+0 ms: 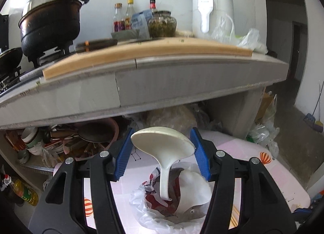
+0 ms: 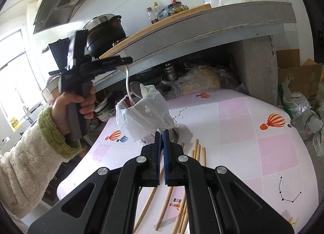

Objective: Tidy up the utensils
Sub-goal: 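Lower the cream ladle into the bagged holder and open the left tool, then insert the steel spoon into the bagged holder and open the right tool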

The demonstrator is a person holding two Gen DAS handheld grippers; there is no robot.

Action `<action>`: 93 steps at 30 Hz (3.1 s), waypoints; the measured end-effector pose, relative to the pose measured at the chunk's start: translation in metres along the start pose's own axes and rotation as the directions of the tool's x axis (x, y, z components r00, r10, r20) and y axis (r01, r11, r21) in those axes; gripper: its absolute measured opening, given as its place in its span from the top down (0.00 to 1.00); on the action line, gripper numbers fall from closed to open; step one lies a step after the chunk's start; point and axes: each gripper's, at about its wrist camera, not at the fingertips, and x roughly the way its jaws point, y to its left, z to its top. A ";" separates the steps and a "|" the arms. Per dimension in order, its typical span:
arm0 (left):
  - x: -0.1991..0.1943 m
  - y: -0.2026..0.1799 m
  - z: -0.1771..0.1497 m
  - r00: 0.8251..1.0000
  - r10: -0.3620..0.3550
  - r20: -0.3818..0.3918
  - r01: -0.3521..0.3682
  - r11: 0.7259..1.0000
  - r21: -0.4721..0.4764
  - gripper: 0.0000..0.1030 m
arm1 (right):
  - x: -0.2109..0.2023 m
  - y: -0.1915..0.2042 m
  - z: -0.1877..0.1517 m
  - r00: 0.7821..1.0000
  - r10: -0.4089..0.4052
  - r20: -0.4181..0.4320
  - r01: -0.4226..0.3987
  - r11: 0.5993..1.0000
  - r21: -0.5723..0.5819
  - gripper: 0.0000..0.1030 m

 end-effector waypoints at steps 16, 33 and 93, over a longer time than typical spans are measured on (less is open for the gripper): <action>0.010 -0.005 -0.031 0.999 0.038 -0.030 -0.036 0.997 0.072 0.47 | 0.002 -0.001 0.001 1.000 0.007 -0.013 -0.007 1.000 0.011 0.97; 0.022 -0.012 -0.056 0.995 0.056 -0.077 -0.047 0.991 0.123 0.47 | 0.004 -0.001 0.001 1.000 0.002 -0.027 -0.002 1.000 0.010 0.97; -0.129 0.107 -0.161 0.995 0.096 -0.038 -0.102 0.969 -0.226 0.19 | 0.040 0.097 0.183 0.977 0.038 0.211 0.040 0.934 -0.356 0.97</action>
